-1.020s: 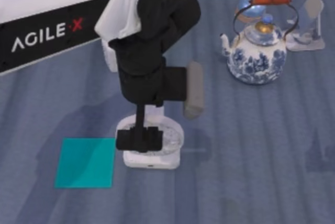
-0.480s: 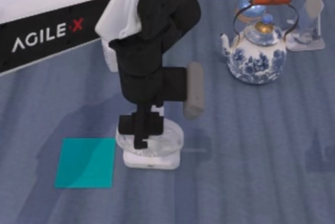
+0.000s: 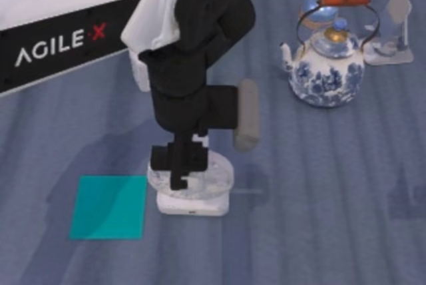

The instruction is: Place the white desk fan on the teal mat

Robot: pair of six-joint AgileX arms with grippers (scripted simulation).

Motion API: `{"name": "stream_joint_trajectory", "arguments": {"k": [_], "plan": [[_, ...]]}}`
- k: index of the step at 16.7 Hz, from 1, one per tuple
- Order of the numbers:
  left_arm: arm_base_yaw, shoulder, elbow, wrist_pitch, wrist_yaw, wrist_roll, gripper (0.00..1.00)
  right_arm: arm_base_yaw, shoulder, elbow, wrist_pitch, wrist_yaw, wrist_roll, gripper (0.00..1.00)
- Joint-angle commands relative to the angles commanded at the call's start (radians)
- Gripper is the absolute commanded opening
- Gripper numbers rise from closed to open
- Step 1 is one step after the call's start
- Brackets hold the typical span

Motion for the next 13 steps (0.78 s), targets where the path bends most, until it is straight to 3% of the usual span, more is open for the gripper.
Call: {"name": "stream_joint_trajectory", "arguments": {"k": [7, 13], "plan": [[0.002, 0.0, 0.018, -0.017, 0.0, 0.002, 0.0, 0.0, 0.0, 0.0, 0.0, 0.0, 0.0, 1.0], [0.017, -0.003, 0.186, -0.188, -0.001, 0.0, 0.0, 0.0, 0.0, 0.0, 0.0, 0.0, 0.0, 1.0]]}}
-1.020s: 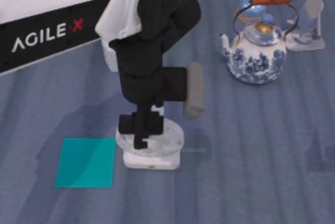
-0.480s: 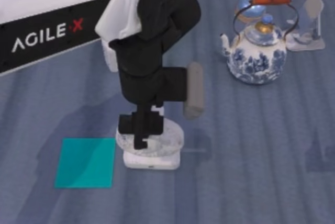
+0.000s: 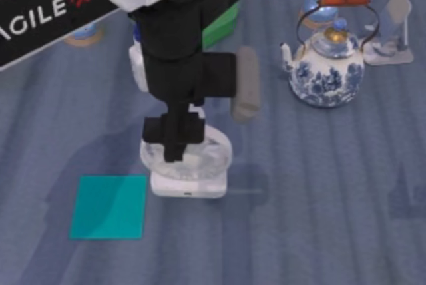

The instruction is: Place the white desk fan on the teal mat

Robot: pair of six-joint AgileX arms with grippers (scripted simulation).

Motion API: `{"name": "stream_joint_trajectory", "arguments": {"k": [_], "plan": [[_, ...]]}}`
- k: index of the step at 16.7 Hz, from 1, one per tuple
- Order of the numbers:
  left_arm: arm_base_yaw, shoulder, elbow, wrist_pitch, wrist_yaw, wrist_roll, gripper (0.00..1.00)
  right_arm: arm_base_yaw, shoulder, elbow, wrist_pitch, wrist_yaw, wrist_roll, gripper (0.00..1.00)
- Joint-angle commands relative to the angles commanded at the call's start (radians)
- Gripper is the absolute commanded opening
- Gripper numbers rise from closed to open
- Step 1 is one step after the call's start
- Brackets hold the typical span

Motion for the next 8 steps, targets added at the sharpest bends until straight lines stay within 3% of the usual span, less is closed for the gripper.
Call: {"name": "stream_joint_trajectory", "arguments": {"k": [5, 8], "plan": [[-0.001, -0.003, 0.004, -0.006, 0.0, 0.003, 0.0, 0.0, 0.0, 0.0, 0.0, 0.0, 0.0, 1.0], [0.063, -0.069, -0.069, 0.005, 0.001, 0.049, 0.0, 0.0, 0.0, 0.0, 0.0, 0.0, 0.0, 1.0]]}}
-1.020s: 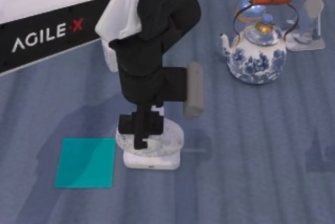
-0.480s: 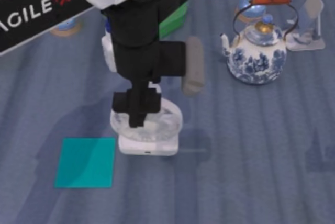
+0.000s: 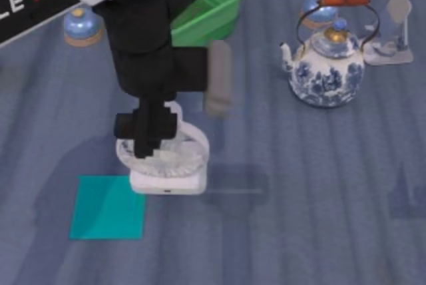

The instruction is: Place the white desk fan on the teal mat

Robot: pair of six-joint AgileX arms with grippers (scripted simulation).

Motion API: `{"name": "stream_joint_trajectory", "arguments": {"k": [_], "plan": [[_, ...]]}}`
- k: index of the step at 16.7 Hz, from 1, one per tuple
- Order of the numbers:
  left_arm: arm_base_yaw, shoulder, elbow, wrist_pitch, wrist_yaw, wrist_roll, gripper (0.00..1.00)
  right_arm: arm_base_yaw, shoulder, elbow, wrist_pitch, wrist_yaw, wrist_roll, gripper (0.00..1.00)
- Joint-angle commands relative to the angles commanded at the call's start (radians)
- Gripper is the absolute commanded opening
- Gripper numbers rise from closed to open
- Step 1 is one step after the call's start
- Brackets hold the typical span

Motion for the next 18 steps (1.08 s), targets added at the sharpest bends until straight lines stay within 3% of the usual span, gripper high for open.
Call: {"name": "stream_joint_trajectory", "arguments": {"k": [7, 12, 18], "plan": [[0.222, -0.233, -0.282, 0.034, 0.005, 0.18, 0.0, 0.0, 0.0, 0.0, 0.0, 0.0, 0.0, 1.0], [0.227, -0.239, -0.293, 0.037, 0.004, 0.189, 0.0, 0.0, 0.0, 0.0, 0.0, 0.0, 0.0, 1.0], [0.233, -0.229, -0.411, 0.168, 0.005, 0.191, 0.0, 0.0, 0.0, 0.0, 0.0, 0.0, 0.0, 1.0]]}}
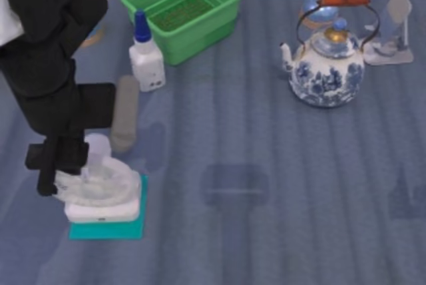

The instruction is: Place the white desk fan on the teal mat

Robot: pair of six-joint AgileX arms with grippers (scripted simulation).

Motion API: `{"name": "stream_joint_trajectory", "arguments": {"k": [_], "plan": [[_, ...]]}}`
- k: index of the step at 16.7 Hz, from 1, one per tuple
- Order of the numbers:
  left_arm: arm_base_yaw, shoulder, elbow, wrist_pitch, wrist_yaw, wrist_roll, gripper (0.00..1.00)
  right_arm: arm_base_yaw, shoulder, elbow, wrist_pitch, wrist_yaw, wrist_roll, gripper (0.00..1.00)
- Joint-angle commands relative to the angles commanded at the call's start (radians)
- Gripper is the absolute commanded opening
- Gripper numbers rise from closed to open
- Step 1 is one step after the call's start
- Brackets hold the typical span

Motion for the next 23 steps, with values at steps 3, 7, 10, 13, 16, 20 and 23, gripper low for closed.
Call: {"name": "stream_joint_trajectory", "arguments": {"k": [3, 7, 10, 13, 16, 20, 23], "plan": [[0.0, 0.001, -0.003, 0.004, 0.0, 0.0, 0.0, 0.0, 0.0, 0.0, 0.0, 0.0, 0.0, 1.0], [0.0, 0.001, -0.003, 0.004, 0.0, 0.0, 0.23, 0.0, 0.0, 0.0, 0.0, 0.0, 0.0, 1.0], [0.0, 0.001, -0.003, 0.004, 0.0, 0.0, 0.45, 0.0, 0.0, 0.0, 0.0, 0.0, 0.0, 1.0], [0.0, 0.001, -0.003, 0.004, 0.0, 0.0, 0.68, 0.0, 0.0, 0.0, 0.0, 0.0, 0.0, 1.0], [0.0, 0.001, -0.003, 0.004, 0.0, 0.0, 0.9, 0.0, 0.0, 0.0, 0.0, 0.0, 0.0, 1.0], [0.0, 0.001, -0.003, 0.004, 0.0, 0.0, 1.0, 0.0, 0.0, 0.0, 0.0, 0.0, 0.0, 1.0], [0.0, 0.001, -0.003, 0.004, 0.0, 0.0, 1.0, 0.0, 0.0, 0.0, 0.0, 0.0, 0.0, 1.0]]}}
